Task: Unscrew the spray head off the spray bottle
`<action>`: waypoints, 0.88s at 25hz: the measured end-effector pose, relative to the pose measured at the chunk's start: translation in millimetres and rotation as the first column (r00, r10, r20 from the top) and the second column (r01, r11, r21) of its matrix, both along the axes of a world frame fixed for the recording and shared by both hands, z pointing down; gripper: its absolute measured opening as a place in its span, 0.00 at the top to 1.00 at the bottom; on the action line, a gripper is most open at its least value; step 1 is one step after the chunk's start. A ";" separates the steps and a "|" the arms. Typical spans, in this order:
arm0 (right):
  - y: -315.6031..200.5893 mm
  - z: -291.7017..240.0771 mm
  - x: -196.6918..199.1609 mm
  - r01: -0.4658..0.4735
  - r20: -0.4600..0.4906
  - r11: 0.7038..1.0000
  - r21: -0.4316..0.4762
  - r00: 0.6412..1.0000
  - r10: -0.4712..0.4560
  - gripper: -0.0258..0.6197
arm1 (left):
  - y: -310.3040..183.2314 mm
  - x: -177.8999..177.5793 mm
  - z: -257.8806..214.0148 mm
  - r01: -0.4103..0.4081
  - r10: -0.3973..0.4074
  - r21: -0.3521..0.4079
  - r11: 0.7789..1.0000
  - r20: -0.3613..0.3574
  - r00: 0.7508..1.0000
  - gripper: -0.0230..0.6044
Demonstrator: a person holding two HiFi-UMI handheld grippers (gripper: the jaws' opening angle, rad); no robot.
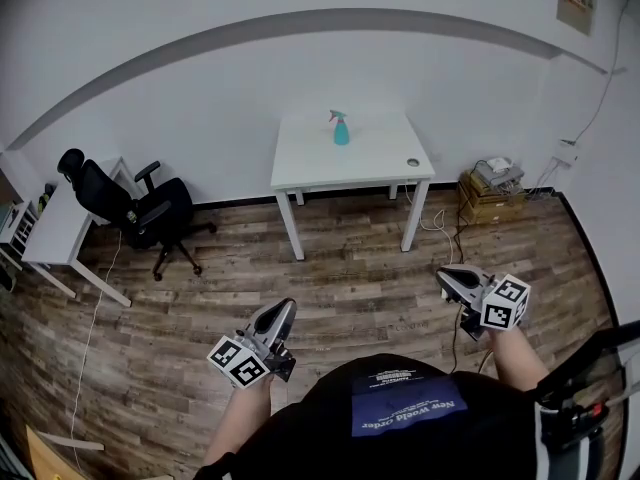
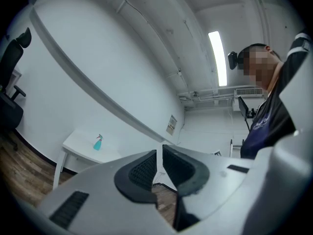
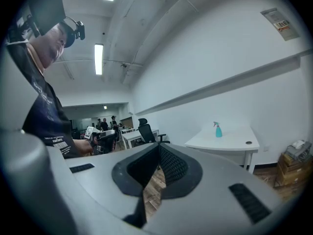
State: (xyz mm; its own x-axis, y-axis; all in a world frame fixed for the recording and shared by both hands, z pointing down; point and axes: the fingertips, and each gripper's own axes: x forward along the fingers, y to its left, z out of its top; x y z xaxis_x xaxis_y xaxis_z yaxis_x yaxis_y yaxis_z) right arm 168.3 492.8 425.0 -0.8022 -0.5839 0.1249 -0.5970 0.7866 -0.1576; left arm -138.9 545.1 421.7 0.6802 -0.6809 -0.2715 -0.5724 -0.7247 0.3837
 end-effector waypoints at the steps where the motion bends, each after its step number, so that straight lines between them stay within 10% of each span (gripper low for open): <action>1: -4.3 0.8 -2.7 0.004 -0.002 1.000 -0.003 1.000 -0.004 0.96 | -2.2 -2.2 1.1 0.003 -0.003 0.000 1.000 -0.002 1.000 0.89; 15: -115.3 21.2 4.0 0.139 0.042 0.989 -0.040 0.990 -0.137 0.96 | -70.4 18.8 2.5 0.125 -0.123 -0.026 0.992 0.054 0.991 0.89; 22: -201.1 4.8 59.1 0.203 0.043 0.979 -0.014 0.978 -0.202 0.96 | -152.9 87.7 -14.4 0.159 -0.158 -0.011 0.987 0.023 0.987 0.89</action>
State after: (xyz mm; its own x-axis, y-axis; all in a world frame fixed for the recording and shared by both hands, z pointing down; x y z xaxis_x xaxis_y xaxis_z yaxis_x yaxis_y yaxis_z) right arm 227.3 291.7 429.8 -0.9083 -0.4066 0.0986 -0.4183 0.8873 -0.1940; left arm -51.2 392.3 407.4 0.5692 -0.7838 -0.2481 -0.6881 -0.6194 0.3780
